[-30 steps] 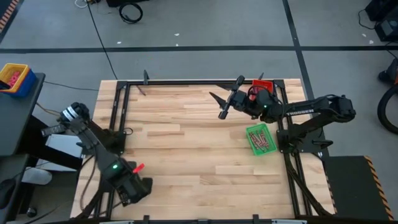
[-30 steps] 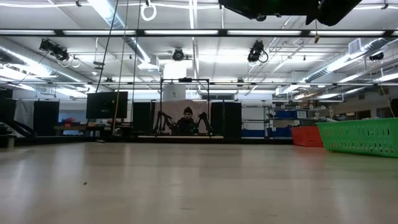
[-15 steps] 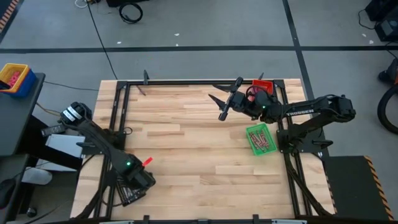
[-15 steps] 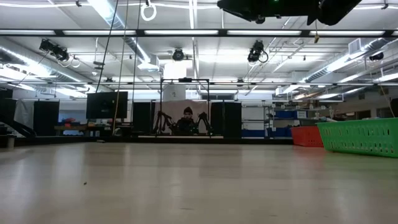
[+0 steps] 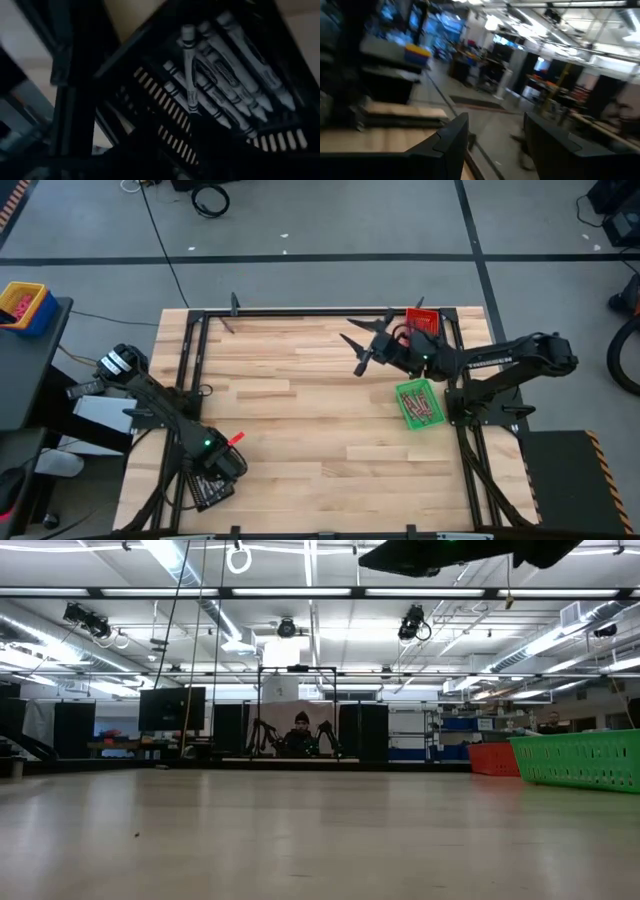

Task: Sort crayons
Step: Put the white crayon into the black bin, then put the purple crayon into the red bin

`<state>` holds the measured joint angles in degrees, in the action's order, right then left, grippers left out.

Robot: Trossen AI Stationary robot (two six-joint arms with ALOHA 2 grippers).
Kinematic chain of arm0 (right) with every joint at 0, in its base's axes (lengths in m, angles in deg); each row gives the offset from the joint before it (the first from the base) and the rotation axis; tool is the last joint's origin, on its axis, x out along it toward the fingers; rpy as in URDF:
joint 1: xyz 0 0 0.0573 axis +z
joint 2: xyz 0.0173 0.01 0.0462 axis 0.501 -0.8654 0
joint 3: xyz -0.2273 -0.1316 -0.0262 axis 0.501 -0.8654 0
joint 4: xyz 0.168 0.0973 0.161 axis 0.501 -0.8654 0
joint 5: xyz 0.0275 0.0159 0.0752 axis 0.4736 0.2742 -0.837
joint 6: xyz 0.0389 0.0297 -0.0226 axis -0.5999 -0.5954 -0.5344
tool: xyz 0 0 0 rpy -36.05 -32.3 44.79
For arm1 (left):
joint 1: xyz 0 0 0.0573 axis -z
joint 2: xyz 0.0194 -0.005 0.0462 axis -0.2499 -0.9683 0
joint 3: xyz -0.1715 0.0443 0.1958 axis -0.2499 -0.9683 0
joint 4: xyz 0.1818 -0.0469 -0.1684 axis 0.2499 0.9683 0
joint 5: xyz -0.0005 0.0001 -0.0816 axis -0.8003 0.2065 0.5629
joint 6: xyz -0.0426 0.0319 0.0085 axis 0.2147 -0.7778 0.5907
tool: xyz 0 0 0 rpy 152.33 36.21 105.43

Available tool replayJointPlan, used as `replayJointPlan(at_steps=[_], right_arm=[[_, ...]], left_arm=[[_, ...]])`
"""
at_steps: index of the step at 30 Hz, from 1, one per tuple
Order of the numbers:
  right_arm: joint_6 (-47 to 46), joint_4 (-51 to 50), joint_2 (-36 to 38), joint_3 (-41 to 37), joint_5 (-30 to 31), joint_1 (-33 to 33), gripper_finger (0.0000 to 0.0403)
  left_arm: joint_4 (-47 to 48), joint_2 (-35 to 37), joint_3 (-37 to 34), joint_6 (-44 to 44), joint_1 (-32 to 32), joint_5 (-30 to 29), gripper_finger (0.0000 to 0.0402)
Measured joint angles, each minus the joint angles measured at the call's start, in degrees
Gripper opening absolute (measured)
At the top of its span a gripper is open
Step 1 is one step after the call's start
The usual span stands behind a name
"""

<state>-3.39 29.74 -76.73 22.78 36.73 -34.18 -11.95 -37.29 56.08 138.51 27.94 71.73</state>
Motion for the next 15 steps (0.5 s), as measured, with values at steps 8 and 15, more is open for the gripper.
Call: replayJointPlan(at_steps=[8, 15], right_arm=[[4.3, -10.0, 6.2, 0.0, 18.9, 8.0, 0.0195], [2.0, -18.0, 7.6, 0.0, 26.7, 15.0, 0.0195]], left_arm=[[-0.2, 0.0, 0.0, -11.0, -6.6, 0.9, 0.0162], [-2.6, 0.0, 4.8, -23.4, -16.8, 2.7, 0.0150]])
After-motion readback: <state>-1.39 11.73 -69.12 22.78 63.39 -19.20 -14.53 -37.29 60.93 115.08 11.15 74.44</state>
